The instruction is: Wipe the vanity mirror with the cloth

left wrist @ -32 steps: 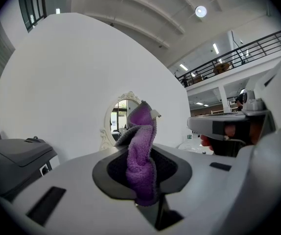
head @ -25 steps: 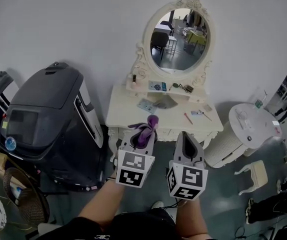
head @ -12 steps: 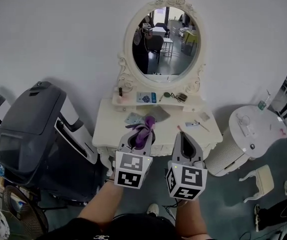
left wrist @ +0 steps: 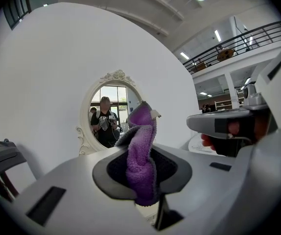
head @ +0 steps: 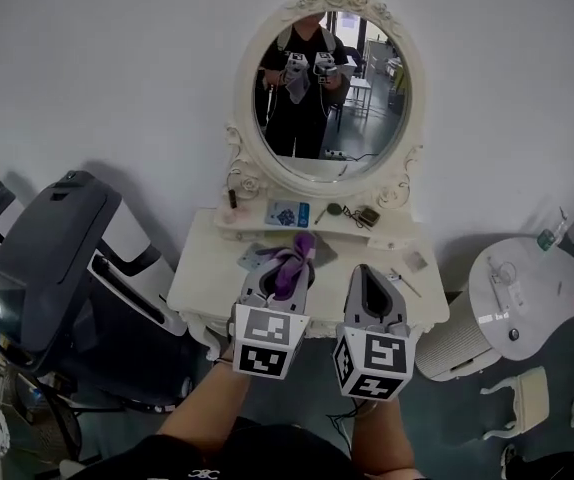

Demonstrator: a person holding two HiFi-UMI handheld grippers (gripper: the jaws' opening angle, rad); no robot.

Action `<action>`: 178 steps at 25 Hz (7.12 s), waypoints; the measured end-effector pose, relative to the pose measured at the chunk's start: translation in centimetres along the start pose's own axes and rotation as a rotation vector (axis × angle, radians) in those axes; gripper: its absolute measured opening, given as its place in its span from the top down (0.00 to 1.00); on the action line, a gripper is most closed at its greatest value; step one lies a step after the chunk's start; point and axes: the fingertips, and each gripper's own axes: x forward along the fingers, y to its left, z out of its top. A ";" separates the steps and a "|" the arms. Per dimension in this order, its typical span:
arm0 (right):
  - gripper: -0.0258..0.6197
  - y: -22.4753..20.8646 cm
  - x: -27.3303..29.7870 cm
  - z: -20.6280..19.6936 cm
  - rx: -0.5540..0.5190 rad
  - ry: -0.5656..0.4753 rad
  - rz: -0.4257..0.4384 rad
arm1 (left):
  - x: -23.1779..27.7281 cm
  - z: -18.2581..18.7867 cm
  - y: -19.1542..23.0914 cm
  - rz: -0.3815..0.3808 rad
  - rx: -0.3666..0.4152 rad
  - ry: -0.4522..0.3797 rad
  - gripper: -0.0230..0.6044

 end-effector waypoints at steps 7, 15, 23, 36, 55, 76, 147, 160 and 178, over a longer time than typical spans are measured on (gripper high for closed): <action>0.95 0.1 3.4 -1.1 -0.029 0.025 0.066 | 2.8 -0.8 2.1 0.059 -0.027 0.025 0.85; 0.96 -1.0 8.6 -1.9 -0.050 0.042 0.053 | 8.2 -1.1 4.3 0.029 -0.048 0.012 0.85; 0.95 -0.4 19.0 -0.3 -0.116 0.030 0.009 | 16.2 0.0 10.8 -0.031 -0.071 -0.003 0.85; 0.95 4.0 33.7 -0.2 -0.161 0.076 0.026 | 24.7 -0.8 22.2 -0.018 -0.160 0.012 0.85; 0.96 -3.0 37.4 -4.7 0.143 0.152 0.358 | 30.5 14.7 26.6 0.387 0.221 -0.092 0.85; 0.95 -6.0 36.9 -3.0 0.048 0.064 0.362 | 35.6 31.9 26.5 0.600 0.646 -0.131 0.85; 0.95 -5.7 35.2 -11.9 -0.076 0.301 0.391 | 41.9 -11.7 22.9 0.193 0.562 0.602 0.85; 0.95 -13.2 35.0 -13.2 -0.044 0.323 0.297 | 44.5 -15.0 18.2 0.214 0.621 0.666 0.85; 0.95 -19.6 36.1 -14.6 0.058 0.333 0.248 | 48.4 -14.6 9.6 0.006 0.395 0.582 0.86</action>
